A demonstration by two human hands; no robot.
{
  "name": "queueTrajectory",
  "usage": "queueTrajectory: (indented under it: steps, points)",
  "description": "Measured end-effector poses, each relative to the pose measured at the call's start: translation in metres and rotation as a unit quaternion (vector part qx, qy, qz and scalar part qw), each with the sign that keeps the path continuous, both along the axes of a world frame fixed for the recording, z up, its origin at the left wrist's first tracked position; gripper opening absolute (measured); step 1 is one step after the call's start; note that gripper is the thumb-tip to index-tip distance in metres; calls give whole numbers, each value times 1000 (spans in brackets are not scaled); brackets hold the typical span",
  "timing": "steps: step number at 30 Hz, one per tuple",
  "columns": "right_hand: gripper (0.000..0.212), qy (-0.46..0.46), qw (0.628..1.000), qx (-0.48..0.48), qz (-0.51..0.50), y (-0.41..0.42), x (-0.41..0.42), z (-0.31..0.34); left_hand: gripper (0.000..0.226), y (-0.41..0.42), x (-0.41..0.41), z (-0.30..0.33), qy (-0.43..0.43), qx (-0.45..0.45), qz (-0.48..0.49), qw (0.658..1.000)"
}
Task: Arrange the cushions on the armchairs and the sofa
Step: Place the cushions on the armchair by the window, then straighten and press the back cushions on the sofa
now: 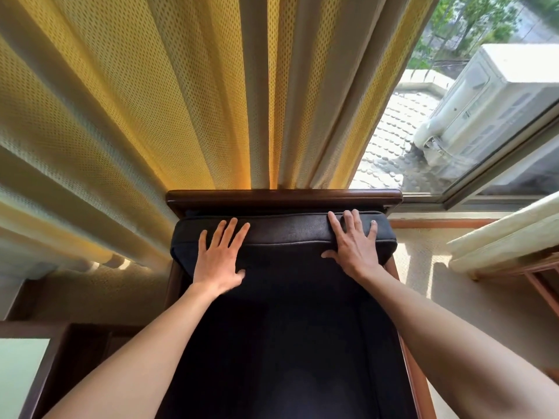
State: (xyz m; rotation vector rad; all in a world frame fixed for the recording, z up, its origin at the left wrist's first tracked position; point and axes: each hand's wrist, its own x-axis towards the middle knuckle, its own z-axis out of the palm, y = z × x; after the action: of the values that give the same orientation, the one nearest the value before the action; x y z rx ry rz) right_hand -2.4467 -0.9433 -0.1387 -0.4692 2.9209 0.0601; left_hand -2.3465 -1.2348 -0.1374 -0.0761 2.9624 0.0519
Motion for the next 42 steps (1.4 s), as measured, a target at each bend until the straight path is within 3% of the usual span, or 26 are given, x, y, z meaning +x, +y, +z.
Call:
queueTrajectory:
  steps: [9,14,17,20,22,25,27,32,35,42]
  points:
    - [98,-28,1000,7,-2,-3,-3,3,120,0,-9,3,-46,1,5,999]
    - [98,-79,997,12,-16,-6,6,19,104,-2,-12,27,-108,46,17,993]
    - [98,-127,991,27,-35,-17,12,44,76,1,-4,56,-66,119,70,988]
    - [67,-144,989,17,0,-47,19,85,56,-5,16,93,4,168,125,978]
    - [50,-140,989,-33,40,-78,29,123,49,-15,32,126,32,197,160,967]
    - [48,-128,978,-129,101,-131,56,186,45,-36,69,189,72,228,199,950]
    - [46,-114,972,-145,146,-164,73,221,43,-49,92,228,87,236,216,943]
    - [47,-74,939,-186,281,-265,168,323,29,-115,223,336,177,187,288,922]
    - [45,-55,916,-202,343,-320,241,369,33,-150,319,386,214,151,332,906]
    - [34,-53,828,-259,495,-415,498,438,30,-186,618,455,268,74,462,842]
